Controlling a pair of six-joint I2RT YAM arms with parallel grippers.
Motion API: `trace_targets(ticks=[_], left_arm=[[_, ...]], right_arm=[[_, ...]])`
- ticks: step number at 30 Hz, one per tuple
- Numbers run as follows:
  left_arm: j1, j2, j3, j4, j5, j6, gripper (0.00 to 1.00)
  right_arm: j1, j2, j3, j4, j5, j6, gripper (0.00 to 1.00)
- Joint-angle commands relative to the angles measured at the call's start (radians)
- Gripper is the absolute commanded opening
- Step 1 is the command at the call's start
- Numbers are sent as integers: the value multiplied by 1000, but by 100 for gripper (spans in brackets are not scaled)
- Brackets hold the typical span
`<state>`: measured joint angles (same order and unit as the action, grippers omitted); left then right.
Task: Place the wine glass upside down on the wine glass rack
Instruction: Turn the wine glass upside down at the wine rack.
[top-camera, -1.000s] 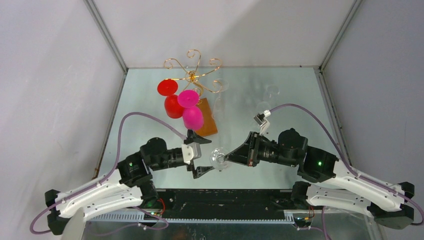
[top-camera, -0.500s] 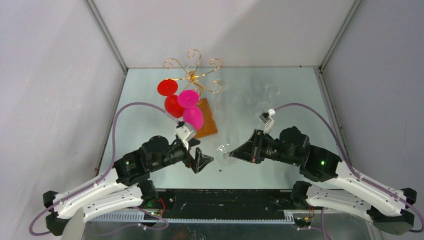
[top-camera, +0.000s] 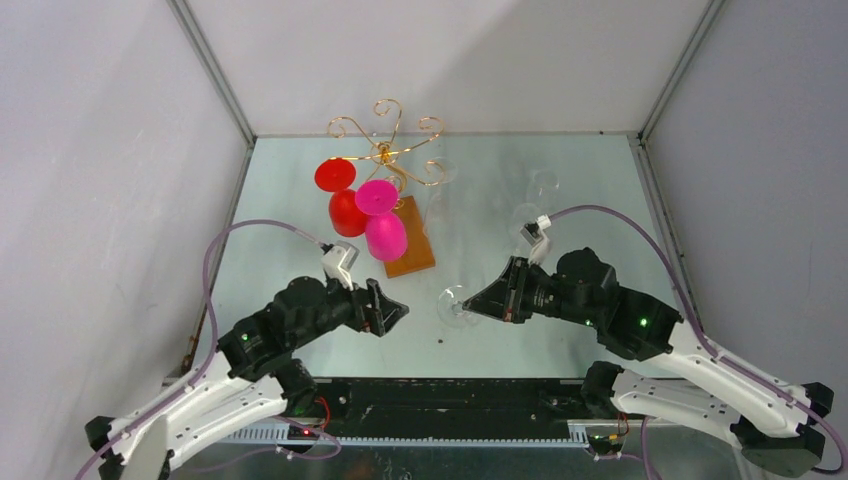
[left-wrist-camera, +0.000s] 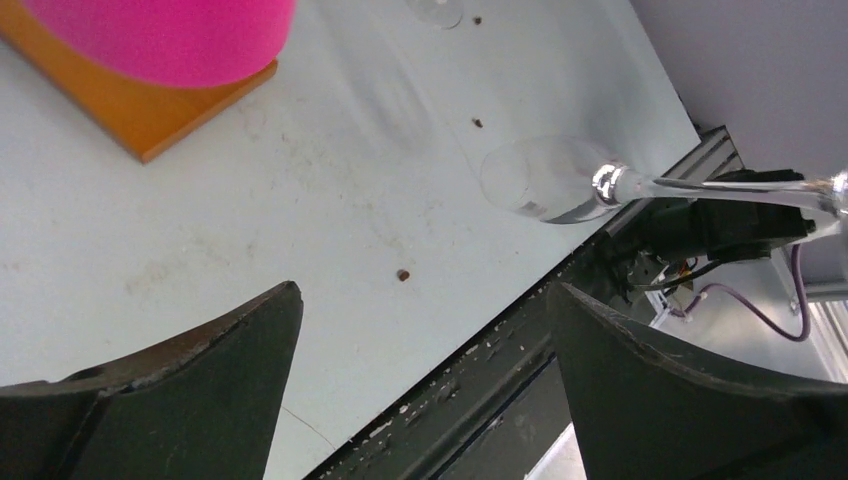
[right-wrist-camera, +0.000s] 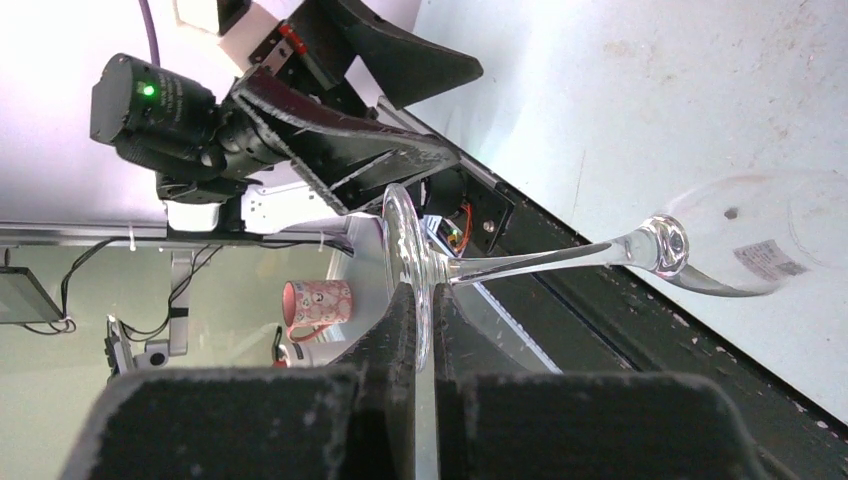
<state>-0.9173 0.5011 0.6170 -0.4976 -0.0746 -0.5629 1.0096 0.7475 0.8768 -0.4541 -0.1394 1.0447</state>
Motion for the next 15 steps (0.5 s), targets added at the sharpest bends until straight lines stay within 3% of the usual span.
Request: trace_targets(ticks=[1,7,15], left_arm=[[84,23,-34,-1,113,-96,100],[235,-21,-69,1,219,-125,100],[500,-83,-53,-137,297,-103,100]], right_arm=[[-28,13,36,54,-49,-6,0],[-55,16,36,15,-41,-6,0],[-75,-12,36,-11,27,-44,0]])
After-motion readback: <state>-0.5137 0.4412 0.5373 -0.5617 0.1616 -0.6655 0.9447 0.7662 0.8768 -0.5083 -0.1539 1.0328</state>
